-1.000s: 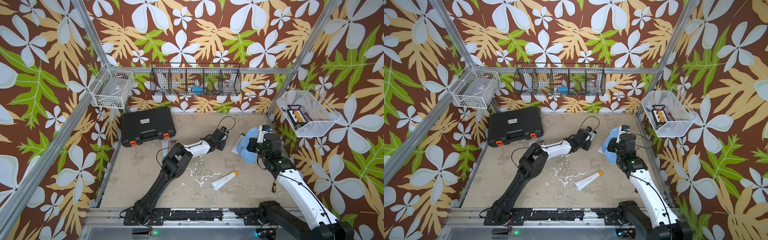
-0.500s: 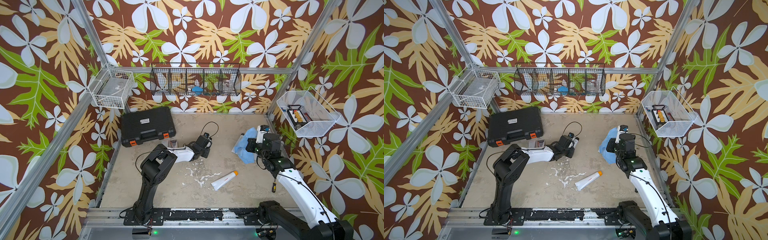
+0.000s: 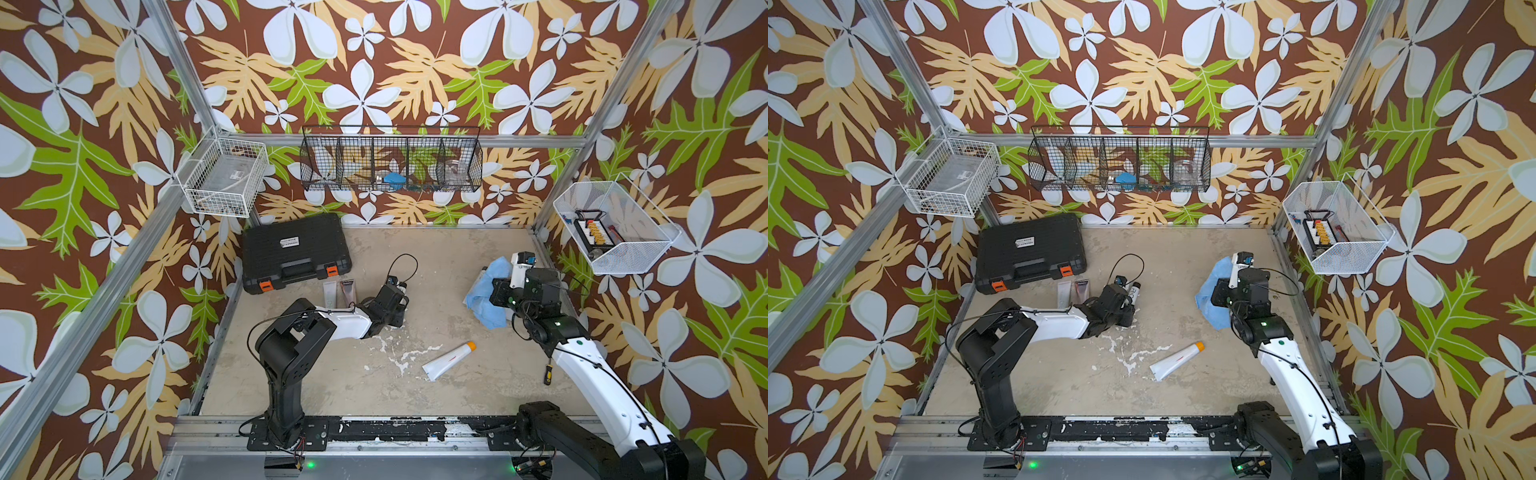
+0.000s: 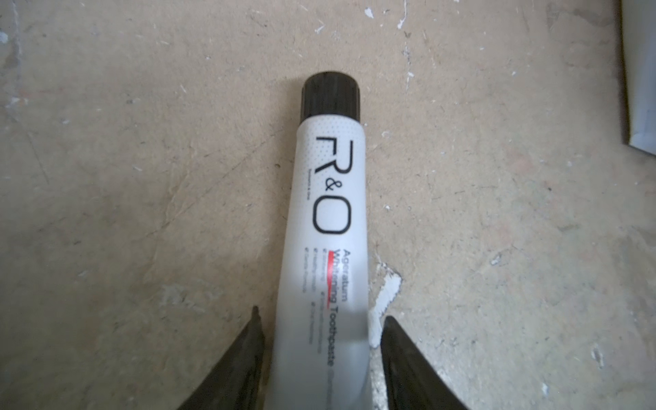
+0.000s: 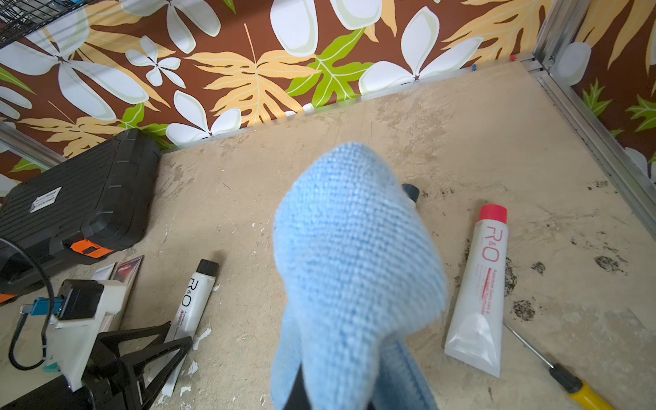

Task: Wipe the surface of the toothpaste tube
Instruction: Move the toothpaste to the center of the board.

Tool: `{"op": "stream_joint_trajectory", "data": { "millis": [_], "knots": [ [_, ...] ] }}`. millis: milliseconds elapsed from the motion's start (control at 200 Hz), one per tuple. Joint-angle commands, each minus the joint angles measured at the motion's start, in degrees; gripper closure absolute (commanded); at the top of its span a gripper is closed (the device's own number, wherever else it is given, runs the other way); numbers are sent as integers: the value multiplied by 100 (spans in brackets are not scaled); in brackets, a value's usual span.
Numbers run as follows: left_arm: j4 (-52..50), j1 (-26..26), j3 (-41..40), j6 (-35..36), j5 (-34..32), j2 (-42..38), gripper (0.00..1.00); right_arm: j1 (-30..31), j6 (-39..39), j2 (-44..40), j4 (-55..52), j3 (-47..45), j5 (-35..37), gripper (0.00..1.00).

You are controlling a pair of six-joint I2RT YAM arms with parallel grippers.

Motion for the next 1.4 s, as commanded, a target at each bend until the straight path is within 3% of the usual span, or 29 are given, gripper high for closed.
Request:
{"op": "stream_joint_trajectory", "data": {
  "millis": [0,330,781,881,1056,1391],
  "knots": [
    [-278,-41,-142,-346,236,-85,41,5,-14,-47,133,7,3,100],
    [-239,-698,-174,-560,255,-270,39,4,19,-21,199,-55,-58,100],
    [257,-908,1073,53,538,829,36,3,26,-15,195,-108,-163,100],
    [-143,-815,1808,276,686,1215,35,3,55,18,240,-129,-211,100],
    [-337,-684,2090,693,691,1041,33,3,47,97,216,-99,-278,100],
    [-743,97,1407,1805,736,-141,18,5,-20,274,386,-168,-767,100]
  ]
}}
